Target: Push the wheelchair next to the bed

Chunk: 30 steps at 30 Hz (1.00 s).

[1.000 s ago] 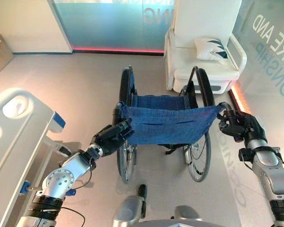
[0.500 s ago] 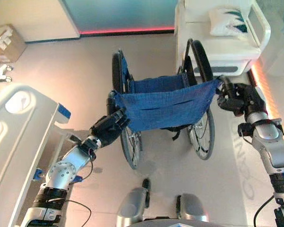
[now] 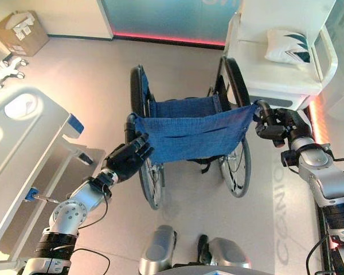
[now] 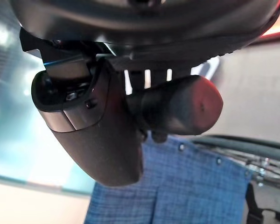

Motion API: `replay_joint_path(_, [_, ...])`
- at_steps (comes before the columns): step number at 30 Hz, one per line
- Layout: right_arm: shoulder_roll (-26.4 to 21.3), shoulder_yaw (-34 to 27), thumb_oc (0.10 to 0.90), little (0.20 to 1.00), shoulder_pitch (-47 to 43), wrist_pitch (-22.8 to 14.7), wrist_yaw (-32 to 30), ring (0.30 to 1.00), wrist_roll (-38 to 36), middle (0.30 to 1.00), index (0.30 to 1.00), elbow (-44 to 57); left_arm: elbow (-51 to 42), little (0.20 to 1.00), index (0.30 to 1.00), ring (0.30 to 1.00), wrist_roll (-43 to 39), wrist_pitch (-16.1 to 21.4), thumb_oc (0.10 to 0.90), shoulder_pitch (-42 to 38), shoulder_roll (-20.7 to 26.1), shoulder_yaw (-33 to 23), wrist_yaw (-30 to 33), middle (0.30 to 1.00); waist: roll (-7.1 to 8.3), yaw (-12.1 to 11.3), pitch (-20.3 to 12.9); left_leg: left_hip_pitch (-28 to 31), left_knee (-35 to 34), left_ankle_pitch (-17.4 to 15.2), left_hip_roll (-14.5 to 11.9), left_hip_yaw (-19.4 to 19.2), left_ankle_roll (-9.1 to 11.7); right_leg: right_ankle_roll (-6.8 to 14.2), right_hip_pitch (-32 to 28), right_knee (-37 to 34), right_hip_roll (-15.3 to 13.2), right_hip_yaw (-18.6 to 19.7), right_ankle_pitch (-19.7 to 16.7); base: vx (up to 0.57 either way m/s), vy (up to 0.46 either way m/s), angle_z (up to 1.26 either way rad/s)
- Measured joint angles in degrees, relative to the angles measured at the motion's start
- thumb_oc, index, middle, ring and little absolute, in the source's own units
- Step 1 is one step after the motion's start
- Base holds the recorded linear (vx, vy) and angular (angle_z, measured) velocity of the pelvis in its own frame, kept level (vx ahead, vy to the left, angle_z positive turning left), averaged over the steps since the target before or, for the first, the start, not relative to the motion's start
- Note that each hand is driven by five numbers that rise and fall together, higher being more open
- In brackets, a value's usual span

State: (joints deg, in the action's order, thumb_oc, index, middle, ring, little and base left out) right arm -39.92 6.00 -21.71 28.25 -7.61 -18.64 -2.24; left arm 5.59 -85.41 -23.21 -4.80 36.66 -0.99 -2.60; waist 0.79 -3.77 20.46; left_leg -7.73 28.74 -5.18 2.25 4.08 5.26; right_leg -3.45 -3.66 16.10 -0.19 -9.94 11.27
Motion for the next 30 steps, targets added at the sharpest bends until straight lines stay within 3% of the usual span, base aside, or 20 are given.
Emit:
replay_joint_path(2, [0.0, 0.8, 0.4, 0.3, -0.8, 0.1, 0.0, 0.3, 0.0, 0.3, 0.3, -1.1, 0.1, 0.3, 0.3, 0.3, 0.0, 0.0, 0.4, 0.0, 0.0, 0.1, 0.0, 0.3, 0.03, -0.3, 0.0, -0.5, -5.8, 0.1, 0.7, -0.7, -0.1, 0.0, -1.4, -1.1, 0.4, 0.0, -0.2, 0.46, -0.068, 0.01])
replay_joint_path(6, [-0.2, 1.7, 0.4, 0.3, 0.2, 0.0, 0.0, 0.3, 0.3, 0.3, 0.3, -3.2, 0.9, 0.3, 0.3, 0.3, 0.0, 0.1, 0.4, -0.1, -0.9, 1.1, -1.3, 0.3, -0.24, -0.3, 0.0, -4.1, -15.5, 1.3, -1.2, -10.8, 1.8, -0.5, -8.5, -7.2, 2.0, -2.9, 0.2, 0.47, -0.079, 0.12])
replay_joint_path(11, [-0.1, 2.4, 0.4, 0.3, 1.8, -0.1, 0.0, 0.3, 0.3, 0.3, 0.3, -3.2, 0.8, 0.3, 0.3, 0.3, 0.0, 0.1, 0.4, 0.2, 0.4, 1.8, -1.5, 0.3, -0.45, -2.2, -3.0, -5.8, -14.2, 2.5, -0.3, -11.8, -1.2, 2.1, -12.4, -8.5, 2.2, -3.2, 3.8, 0.44, -0.035, -0.22])
replay_joint_path(12, [-0.2, 2.7, 0.4, 0.3, 2.5, -0.1, 0.0, 0.3, 0.3, 0.3, 0.3, -3.3, 0.8, 0.3, 0.3, 0.3, 0.0, -0.2, 0.4, 0.2, 0.7, 2.2, -1.1, 0.3, -0.68, -2.3, -4.6, -2.8, -16.1, 2.3, 0.6, -11.5, -3.9, 3.0, -12.8, -6.2, 2.4, -3.1, 6.5, 0.36, -0.033, -0.03])
replay_joint_path(13, [0.2, 3.1, 0.4, 0.3, 2.8, -0.1, 0.0, 0.3, 0.3, 0.3, 0.3, -3.8, 0.9, 0.3, 0.3, 0.3, 0.0, -0.4, 0.4, 0.2, 0.9, 2.2, -0.7, 0.3, 0.4, -2.6, -5.2, -2.1, -16.9, 3.6, 1.9, -11.0, -6.2, 4.4, -12.8, -3.7, 1.9, -2.8, 7.9, 0.39, -0.048, -0.2])
replay_joint_path(14, [-0.1, 4.0, 0.4, 0.3, 2.4, -0.1, 0.0, 0.3, 0.2, 0.3, 0.3, -4.9, 1.2, 0.3, 0.3, 0.3, 0.1, -0.5, 0.4, 0.0, 0.8, 2.2, 0.0, 0.3, 1.87, -3.6, -6.1, -1.2, -17.5, 3.9, 3.0, -11.3, -6.8, 9.2, -9.6, 7.8, 1.1, 1.0, 11.4, 0.34, -0.078, -0.16])
replay_joint_path(15, [-0.1, 4.3, 0.4, 0.3, 2.1, -0.1, 0.0, 0.3, 0.1, 0.3, 0.3, -5.2, 1.2, 0.3, 0.3, 0.3, 0.2, -0.7, 0.4, -0.5, 1.4, 2.3, 0.6, 0.3, 2.73, -3.6, -6.4, -0.1, -17.4, 4.8, 4.2, -10.4, -6.8, 13.9, -5.2, 22.4, 2.2, 4.6, 10.0, 0.33, -0.085, -0.22])
replay_joint_path(16, [-0.5, 4.4, 0.4, 0.3, 1.8, -0.1, 0.0, 0.3, -0.4, 0.3, 0.3, -4.8, 0.7, 0.3, 0.3, 0.3, 0.1, -1.0, 0.4, -0.6, 2.7, 2.3, 0.7, 0.3, 3.45, -3.7, -6.7, 0.3, -17.2, 9.2, 6.0, -8.7, -7.8, 16.5, -3.4, 30.2, 3.5, 6.4, 6.9, 0.28, -0.067, -0.09])
replay_joint_path(18, [-0.5, 3.9, 0.4, 0.3, 1.6, -0.1, 0.0, 0.3, -0.5, 0.3, 0.3, -4.0, 0.4, 0.3, 0.3, 0.3, -0.5, -1.3, 0.4, -1.4, 3.9, 2.3, 1.4, 0.3, 4.5, -3.3, -6.7, 1.4, -17.5, 9.9, 9.3, -4.3, -13.5, 13.7, -1.3, 35.7, 4.3, 8.2, 3.3, 0.31, -0.032, -0.01])
replay_joint_path(20, [-0.2, 3.3, 0.4, 0.3, -0.5, -0.1, 0.0, 0.3, -0.2, 0.3, 0.3, -4.2, 0.4, 0.3, 0.3, 0.3, -0.5, -1.4, 0.4, -3.2, 5.0, 2.3, 2.6, 0.3, 3.61, -4.5, -6.2, 3.1, -22.4, 12.9, 10.3, 7.0, -11.1, 8.7, 3.6, 36.0, 6.6, 9.9, 5.8, 0.28, -0.043, -0.15])
replay_joint_path(21, [-0.2, 3.4, 0.4, 0.3, -2.0, -1.0, -0.1, 0.3, -0.1, 0.3, 0.3, -4.2, 0.6, 0.3, 0.3, 0.3, -0.5, -1.4, 0.4, -4.6, 5.8, 2.3, 3.2, 0.3, 1.2, -3.7, -4.7, 4.8, -25.3, 14.5, 8.4, 11.4, -10.1, 6.1, 5.0, 29.8, 9.2, 9.6, 7.5, 0.24, -0.077, 0.06])
replay_joint_path(22, [-0.4, 3.3, 0.4, 0.3, -2.5, -1.6, -0.1, 0.3, 0.1, 0.3, 0.3, -4.1, 0.8, 0.3, 0.3, 0.3, -0.7, -1.4, 0.4, -5.3, 6.0, 2.3, 3.4, 0.3, 0.33, -3.2, -4.2, 5.1, -25.7, 14.5, 8.1, 14.6, -9.5, 4.6, 5.2, 24.4, 9.5, 9.9, 8.4, 0.27, -0.129, 0.23])
replay_joint_path(23, [-1.3, 3.3, 0.4, 0.3, -3.2, -2.1, -0.1, 0.3, 0.1, 0.3, 0.3, -4.2, 0.9, 0.3, 0.3, 0.3, -0.7, -1.4, 0.4, -6.1, 5.7, 2.3, 3.7, 0.3, -0.33, -3.6, -3.7, 5.5, -26.5, 14.4, 8.2, 19.1, -8.8, 0.9, 7.0, 19.8, 8.0, 9.3, 10.6, 0.22, -0.144, 0.2])
replay_joint_path(24, [-1.8, 3.3, 0.4, 0.3, -3.7, -2.4, -0.1, 0.3, 0.1, 0.3, 0.3, -4.2, 1.4, 0.3, 0.3, 0.3, -0.9, -1.4, 0.4, -6.9, 5.6, 2.4, 3.8, 0.3, -0.89, -3.4, -3.4, 5.6, -26.6, 14.1, 7.9, 20.7, -8.0, 0.0, 8.4, 18.4, 7.5, 9.3, 11.1, 0.27, -0.209, 0.19])
replay_joint_path(25, [-1.8, 3.6, 0.4, 0.3, -4.6, -2.6, -0.2, 0.3, 0.1, 0.3, 0.3, -4.4, 2.4, 0.3, 0.3, 0.3, -1.0, -1.4, 0.4, -7.9, 5.6, 2.7, 3.8, 0.3, -1.44, -3.3, -2.9, 5.0, -24.8, 11.9, 7.9, 20.7, -7.8, 1.7, 7.8, 9.8, 5.0, 9.9, 8.6, 0.21, -0.176, 0.08])
replay_joint_path(26, [-1.9, 3.6, 0.4, 0.3, -5.1, -2.6, -0.2, 0.3, 0.1, 0.3, 0.3, -5.0, 3.4, 0.3, 0.3, 0.3, -1.1, -1.4, 0.4, -8.5, 5.7, 3.2, 3.8, 0.3, -0.27, -4.0, -2.7, 4.3, -23.2, 10.1, 9.2, 17.4, -8.3, 2.4, 6.8, 6.6, 0.5, 8.6, 3.3, 0.27, -0.301, 0.39])
replay_joint_path(27, [-0.4, 4.3, 0.4, 0.3, -5.2, -2.7, -0.4, 0.3, 0.2, 0.3, 0.3, -7.0, 5.5, 0.3, 0.3, 0.3, -1.1, -1.2, 0.4, -9.1, 4.8, 4.3, 3.9, 0.3, 0.01, -2.7, -2.0, 4.5, -17.2, 5.6, 7.5, 8.9, -7.3, 4.4, 2.1, 6.0, -3.0, 0.1, 3.7, 0.21, -0.302, 0.4])
replay_joint_path(28, [-0.5, 5.7, 0.4, 0.3, -5.6, -2.6, -0.5, 0.3, 0.3, 0.3, 0.3, -7.9, 7.3, 0.3, 0.3, 0.3, -1.3, -1.0, 0.4, -9.6, 4.1, 4.7, 3.5, 0.3, 1.32, -2.1, -1.0, 3.1, -8.8, 4.3, 7.9, 4.6, -7.3, 5.5, 1.8, 12.5, -5.6, 0.1, 6.4, 0.28, -0.477, 0.85])
replay_joint_path(29, [-1.1, 6.1, 0.4, 0.3, -4.4, -2.6, -0.5, 0.3, 0.0, 0.3, 0.3, -8.8, 8.5, 0.3, 0.3, 0.3, -1.5, -1.0, 0.4, -9.3, 3.7, 6.5, 3.5, 0.3, -1.52, -0.7, -1.6, 5.2, -7.0, -2.0, 5.8, 9.1, -7.7, 3.7, 6.3, 27.2, -4.4, 1.8, 8.7, 0.21, -0.385, 0.87])
replay_joint_path(30, [-0.4, 5.5, 0.4, 0.3, -3.4, -2.7, -0.7, 0.3, 0.1, 0.3, 0.3, -7.9, 8.3, 0.3, 0.3, 0.3, -2.4, -0.9, 0.4, -9.1, 5.2, 7.3, 3.2, 0.3, -0.04, -0.1, -2.1, 4.6, -6.8, -2.7, 7.8, 12.3, -7.7, 1.7, 9.8, 27.4, -4.4, 8.2, 10.2, 0.23, -0.441, 1.01])
